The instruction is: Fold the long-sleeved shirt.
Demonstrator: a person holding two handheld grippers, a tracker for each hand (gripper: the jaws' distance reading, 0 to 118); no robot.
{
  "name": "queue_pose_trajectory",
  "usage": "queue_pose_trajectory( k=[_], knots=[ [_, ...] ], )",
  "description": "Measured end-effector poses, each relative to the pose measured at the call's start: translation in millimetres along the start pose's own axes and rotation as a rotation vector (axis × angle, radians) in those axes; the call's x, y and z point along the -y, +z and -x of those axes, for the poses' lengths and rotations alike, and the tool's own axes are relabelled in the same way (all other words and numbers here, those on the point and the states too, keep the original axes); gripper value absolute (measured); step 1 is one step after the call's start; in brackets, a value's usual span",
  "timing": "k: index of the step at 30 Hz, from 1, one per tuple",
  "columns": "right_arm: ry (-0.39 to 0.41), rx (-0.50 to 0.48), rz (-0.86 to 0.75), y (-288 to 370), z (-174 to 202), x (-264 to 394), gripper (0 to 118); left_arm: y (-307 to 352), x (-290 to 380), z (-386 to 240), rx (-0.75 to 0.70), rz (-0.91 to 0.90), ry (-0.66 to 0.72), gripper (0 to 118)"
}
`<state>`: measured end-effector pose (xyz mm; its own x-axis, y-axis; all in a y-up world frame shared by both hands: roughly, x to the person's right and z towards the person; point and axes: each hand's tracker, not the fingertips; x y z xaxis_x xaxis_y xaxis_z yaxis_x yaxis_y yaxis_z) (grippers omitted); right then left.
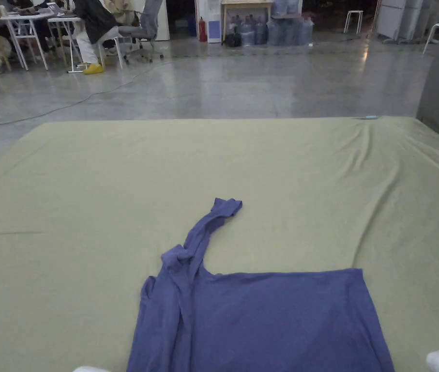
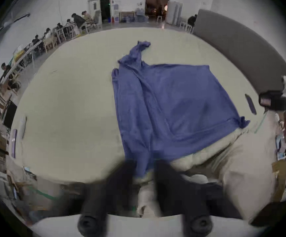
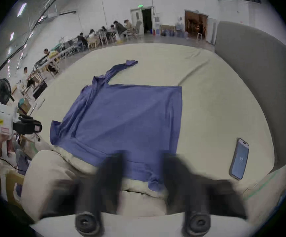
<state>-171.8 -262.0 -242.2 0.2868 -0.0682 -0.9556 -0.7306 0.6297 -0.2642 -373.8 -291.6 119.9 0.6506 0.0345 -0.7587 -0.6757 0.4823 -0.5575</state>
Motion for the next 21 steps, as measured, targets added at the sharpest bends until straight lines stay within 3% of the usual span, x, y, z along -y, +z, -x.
queue_pose_trajectory(
  k=[1,3,5,9,13,17,18,19,20,21],
  knots=[
    [0.014,0.01,0.015,-7,6,1,0,-2,-2,-1,0.015,-0.003,0.009,0],
    [0.023,-0.025,0.036,-18,11,-1,0,-9,-25,4,0.094,0.032,0.035,0],
    [-0.021,-0.103,0.051,-28,12,-9,0,-16,-62,6,0.099,0.01,0.034,0],
    [-0.003,-0.116,0.052,-43,12,-19,0,-35,-176,15,0.157,-0.047,-0.05,0],
    [0.002,-0.127,0.039,-54,12,-31,0,-117,-309,24,0.147,-0.032,-0.028,0],
    [-0.042,-0.161,0.04,-67,8,-32,0,-204,-409,26,0.074,-0.058,0.044,0],
    [-0.043,-0.165,0.04,-68,8,-34,0,-222,-424,24,0.063,-0.072,0.034,25],
    [-0.044,-0.169,0.041,-71,9,-29,0,-245,-437,23,0.045,-0.075,0.026,25],
    [-0.042,-0.171,0.046,-72,8,-30,0,-265,-449,23,0.028,-0.043,0.054,37],
    [-0.04,-0.171,0.048,-74,7,-30,0,-287,-459,19,0.018,0.005,0.064,67]
  ],
)
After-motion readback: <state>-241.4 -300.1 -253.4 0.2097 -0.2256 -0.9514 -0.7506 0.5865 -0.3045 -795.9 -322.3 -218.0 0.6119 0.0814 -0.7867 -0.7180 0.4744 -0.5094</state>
